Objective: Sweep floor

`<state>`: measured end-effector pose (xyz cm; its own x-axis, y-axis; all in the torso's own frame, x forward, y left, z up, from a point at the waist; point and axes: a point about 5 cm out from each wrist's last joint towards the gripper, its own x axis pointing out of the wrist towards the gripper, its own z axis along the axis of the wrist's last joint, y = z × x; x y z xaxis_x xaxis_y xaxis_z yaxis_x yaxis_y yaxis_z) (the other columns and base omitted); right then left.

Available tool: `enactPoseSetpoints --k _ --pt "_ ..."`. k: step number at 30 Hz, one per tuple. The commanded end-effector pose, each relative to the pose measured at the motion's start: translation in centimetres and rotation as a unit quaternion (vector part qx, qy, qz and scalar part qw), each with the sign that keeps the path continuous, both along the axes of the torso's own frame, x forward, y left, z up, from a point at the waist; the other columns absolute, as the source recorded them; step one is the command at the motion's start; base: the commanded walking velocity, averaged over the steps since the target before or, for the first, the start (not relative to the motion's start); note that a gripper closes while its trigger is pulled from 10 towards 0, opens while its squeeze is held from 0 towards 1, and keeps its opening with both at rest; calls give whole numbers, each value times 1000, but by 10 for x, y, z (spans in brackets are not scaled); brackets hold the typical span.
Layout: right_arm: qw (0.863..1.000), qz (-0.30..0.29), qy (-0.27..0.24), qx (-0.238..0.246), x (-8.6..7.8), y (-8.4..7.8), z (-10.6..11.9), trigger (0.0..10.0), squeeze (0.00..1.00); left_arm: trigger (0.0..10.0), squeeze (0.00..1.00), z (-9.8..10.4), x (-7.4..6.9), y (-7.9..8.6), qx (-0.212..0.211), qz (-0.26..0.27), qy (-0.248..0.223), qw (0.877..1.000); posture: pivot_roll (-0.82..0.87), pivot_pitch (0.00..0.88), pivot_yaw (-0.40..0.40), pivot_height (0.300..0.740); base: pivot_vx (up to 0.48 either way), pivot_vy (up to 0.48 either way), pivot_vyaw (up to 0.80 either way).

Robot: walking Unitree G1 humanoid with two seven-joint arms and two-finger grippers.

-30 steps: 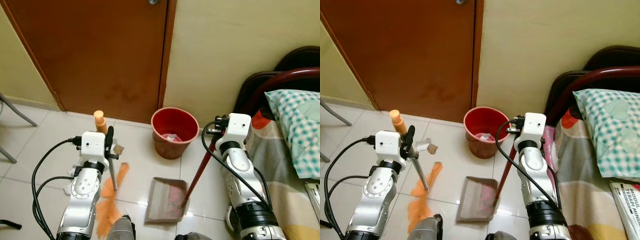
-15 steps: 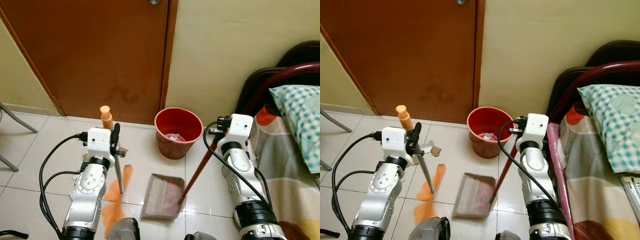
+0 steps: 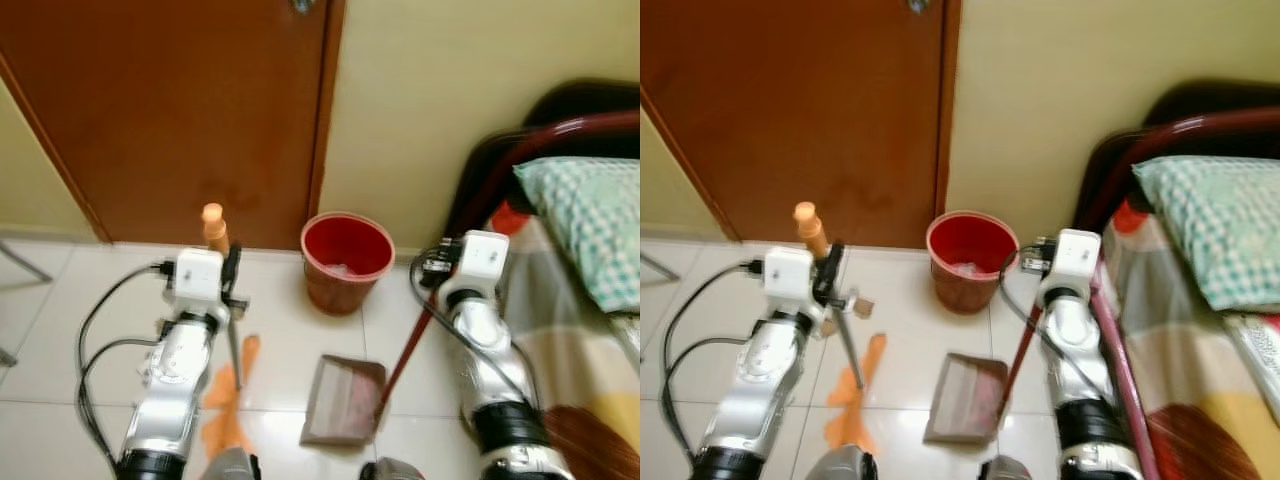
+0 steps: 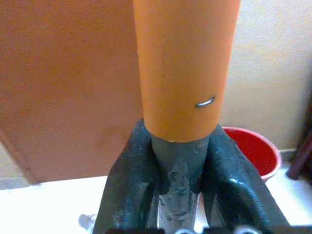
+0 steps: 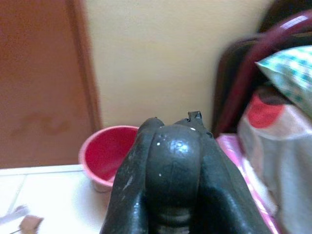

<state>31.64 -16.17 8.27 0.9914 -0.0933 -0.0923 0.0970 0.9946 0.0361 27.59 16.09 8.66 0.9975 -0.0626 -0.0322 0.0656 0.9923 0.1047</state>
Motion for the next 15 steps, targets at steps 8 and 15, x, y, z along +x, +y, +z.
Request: enactPoseSetpoints --k 8,15 --pt "1000 -15 -16 2 5 -7 7 10000 0 10000 0 2 1 -11 4 -34 2 999 42 81 -48 740 0 49 0" --pt "1000 -16 -17 2 7 -6 8 10000 0 10000 0 11 3 -22 29 -65 -21 997 39 89 -43 740 0 0 0"
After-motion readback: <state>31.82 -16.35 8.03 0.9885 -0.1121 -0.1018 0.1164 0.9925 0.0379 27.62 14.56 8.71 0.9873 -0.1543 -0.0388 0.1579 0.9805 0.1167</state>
